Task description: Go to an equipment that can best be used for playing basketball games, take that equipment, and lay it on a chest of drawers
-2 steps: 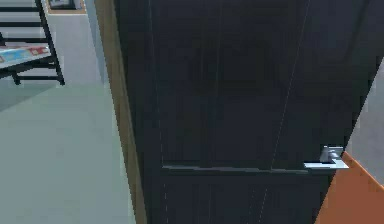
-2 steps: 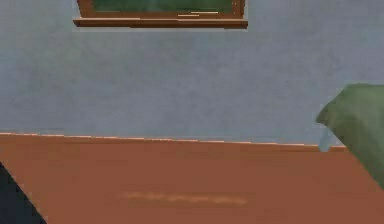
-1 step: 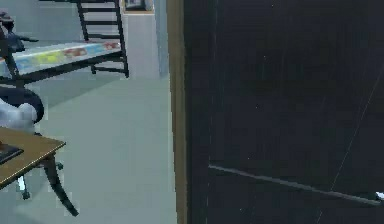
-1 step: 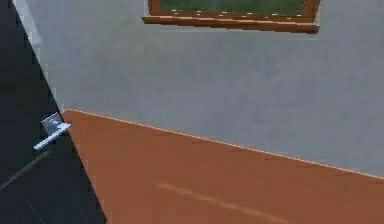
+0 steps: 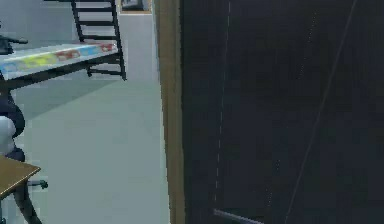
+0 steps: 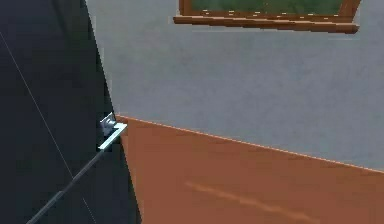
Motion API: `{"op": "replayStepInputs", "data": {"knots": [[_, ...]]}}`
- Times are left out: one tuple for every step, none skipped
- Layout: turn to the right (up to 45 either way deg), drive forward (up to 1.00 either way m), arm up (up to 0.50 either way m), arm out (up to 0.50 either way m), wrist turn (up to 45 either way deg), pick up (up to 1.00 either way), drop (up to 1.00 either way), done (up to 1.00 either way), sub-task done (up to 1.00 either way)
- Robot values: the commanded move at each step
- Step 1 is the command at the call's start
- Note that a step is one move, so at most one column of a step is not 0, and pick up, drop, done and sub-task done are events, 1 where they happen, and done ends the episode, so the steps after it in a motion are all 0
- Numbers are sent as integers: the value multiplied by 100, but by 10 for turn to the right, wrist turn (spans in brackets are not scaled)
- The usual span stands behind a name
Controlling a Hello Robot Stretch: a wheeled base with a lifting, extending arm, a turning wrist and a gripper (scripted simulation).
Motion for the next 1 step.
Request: {"op": "replayStepInputs", "data": {"knots": [[-450,0,0,0,0,0,0,0,0]]}}
